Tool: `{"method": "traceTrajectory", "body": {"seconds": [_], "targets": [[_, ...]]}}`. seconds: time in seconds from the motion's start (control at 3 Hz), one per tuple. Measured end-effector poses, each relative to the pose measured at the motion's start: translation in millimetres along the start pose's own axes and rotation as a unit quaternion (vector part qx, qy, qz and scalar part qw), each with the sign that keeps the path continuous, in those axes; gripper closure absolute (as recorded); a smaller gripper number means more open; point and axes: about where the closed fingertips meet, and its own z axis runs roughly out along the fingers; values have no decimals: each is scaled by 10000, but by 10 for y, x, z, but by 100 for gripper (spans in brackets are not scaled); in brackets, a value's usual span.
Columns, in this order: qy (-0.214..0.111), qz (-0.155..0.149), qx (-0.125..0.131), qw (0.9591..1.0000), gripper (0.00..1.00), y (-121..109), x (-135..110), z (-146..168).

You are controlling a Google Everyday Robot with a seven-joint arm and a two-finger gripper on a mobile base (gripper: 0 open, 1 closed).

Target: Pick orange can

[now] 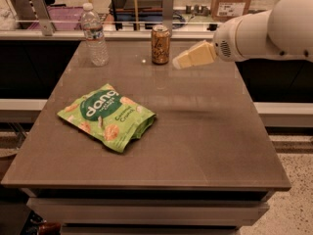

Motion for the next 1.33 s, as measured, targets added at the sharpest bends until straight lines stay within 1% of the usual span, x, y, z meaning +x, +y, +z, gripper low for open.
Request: {"method": "traceTrajectory", "body": {"seconds": [0.33,0.67,1.0,1.33], "targets": [[-161,433,161,9988,0,-66,78,233],[-246,641,172,9975,0,-143,118,462],[-272,669,93,9973,0,-254,104,703],[-284,625,-41,9976,0,-365,46,924]]}}
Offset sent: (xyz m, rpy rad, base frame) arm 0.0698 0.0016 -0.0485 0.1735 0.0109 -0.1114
